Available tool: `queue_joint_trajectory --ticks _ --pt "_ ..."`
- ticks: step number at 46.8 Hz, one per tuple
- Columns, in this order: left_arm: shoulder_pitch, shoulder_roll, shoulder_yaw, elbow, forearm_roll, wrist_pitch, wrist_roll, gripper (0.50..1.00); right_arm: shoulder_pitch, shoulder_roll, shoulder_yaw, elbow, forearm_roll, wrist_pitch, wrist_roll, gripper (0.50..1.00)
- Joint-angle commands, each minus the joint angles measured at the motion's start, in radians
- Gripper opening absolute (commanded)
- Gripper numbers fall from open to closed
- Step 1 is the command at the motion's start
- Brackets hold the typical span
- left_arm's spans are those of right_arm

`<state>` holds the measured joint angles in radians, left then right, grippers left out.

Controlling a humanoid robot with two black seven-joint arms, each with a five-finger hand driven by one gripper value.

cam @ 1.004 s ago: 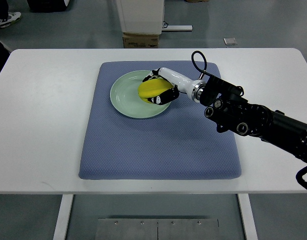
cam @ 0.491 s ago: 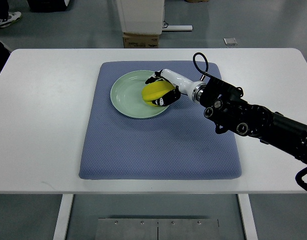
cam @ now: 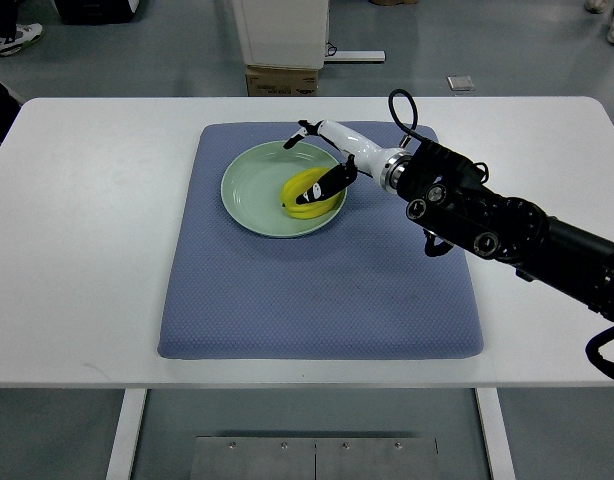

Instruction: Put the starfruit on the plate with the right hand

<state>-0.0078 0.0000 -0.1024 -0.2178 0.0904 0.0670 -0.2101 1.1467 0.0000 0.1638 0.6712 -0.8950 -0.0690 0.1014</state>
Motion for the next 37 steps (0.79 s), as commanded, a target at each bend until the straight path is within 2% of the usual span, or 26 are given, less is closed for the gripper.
queue_joint_trajectory --ticks 1,12,37 --pt "0.000 0.000 0.000 0.000 0.000 0.000 0.000 1.000 -0.005 0.000 0.028 0.002 0.001 0.000 0.000 1.000" --pt "0.000 0.000 0.000 0.000 0.000 -0.001 0.000 1.000 -0.042 0.000 0.140 0.007 0.070 0.000 0.001 1.000" --pt "-0.001 0.000 0.000 0.000 0.002 -0.001 0.000 1.000 -0.223 -0.138 0.506 0.053 0.099 -0.003 -0.003 1.000"
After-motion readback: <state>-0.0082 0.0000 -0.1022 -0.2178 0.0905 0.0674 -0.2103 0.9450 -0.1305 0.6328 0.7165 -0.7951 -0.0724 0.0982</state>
